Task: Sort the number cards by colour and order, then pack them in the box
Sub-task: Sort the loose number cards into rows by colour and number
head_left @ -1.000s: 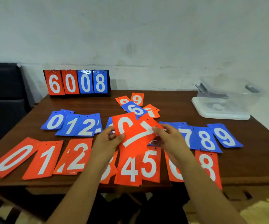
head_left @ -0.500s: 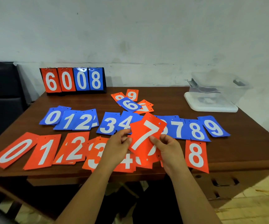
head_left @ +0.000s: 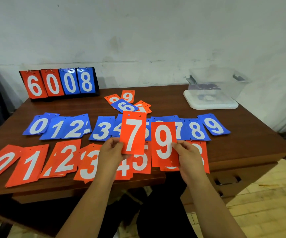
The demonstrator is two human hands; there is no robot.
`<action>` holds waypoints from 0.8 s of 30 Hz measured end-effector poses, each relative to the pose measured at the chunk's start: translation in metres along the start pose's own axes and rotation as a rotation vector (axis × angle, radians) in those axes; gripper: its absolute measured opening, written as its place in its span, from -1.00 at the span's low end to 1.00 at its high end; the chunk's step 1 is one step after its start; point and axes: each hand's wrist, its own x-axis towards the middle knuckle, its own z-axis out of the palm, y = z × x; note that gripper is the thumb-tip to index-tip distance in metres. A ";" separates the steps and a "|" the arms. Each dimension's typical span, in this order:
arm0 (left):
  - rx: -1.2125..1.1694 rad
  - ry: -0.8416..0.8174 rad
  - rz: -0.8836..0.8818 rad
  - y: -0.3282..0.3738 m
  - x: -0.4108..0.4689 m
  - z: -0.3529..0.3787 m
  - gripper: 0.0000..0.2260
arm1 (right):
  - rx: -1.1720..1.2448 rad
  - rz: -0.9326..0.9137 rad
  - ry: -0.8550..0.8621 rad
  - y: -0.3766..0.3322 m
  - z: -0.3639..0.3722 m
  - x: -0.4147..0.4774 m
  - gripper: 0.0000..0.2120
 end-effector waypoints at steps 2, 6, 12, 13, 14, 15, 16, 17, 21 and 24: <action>0.020 -0.031 -0.012 -0.001 -0.001 0.008 -0.93 | -0.086 -0.015 0.050 -0.003 -0.017 0.008 -0.80; -0.056 -0.171 0.009 0.000 -0.013 0.035 -0.93 | -0.204 -0.087 0.227 -0.011 -0.072 0.030 -0.76; -0.086 -0.344 -0.040 0.004 -0.033 0.088 -0.92 | -0.515 -0.165 0.501 -0.010 -0.155 0.060 -0.71; -0.081 -0.357 -0.045 0.002 -0.035 0.094 -0.91 | -0.576 -0.153 0.518 -0.009 -0.163 0.066 -0.70; -0.079 -0.369 -0.049 0.002 -0.037 0.099 -0.91 | -0.631 -0.130 0.522 -0.008 -0.168 0.072 -0.69; -0.074 -0.378 -0.053 0.001 -0.038 0.103 -0.91 | -0.684 -0.110 0.518 -0.008 -0.171 0.078 -0.69; -0.066 -0.385 -0.055 0.001 -0.039 0.106 -0.90 | -0.738 -0.095 0.510 -0.007 -0.173 0.084 -0.69; -0.055 -0.386 -0.056 0.000 -0.039 0.109 -0.90 | -0.792 -0.087 0.502 -0.007 -0.173 0.089 -0.70; -0.058 -0.361 -0.085 0.001 -0.035 0.111 -0.91 | -0.926 -0.032 0.486 -0.008 -0.167 0.109 -0.72; -0.089 -0.343 -0.102 0.001 -0.030 0.109 -0.93 | -1.026 -0.015 0.511 -0.005 -0.162 0.122 -0.71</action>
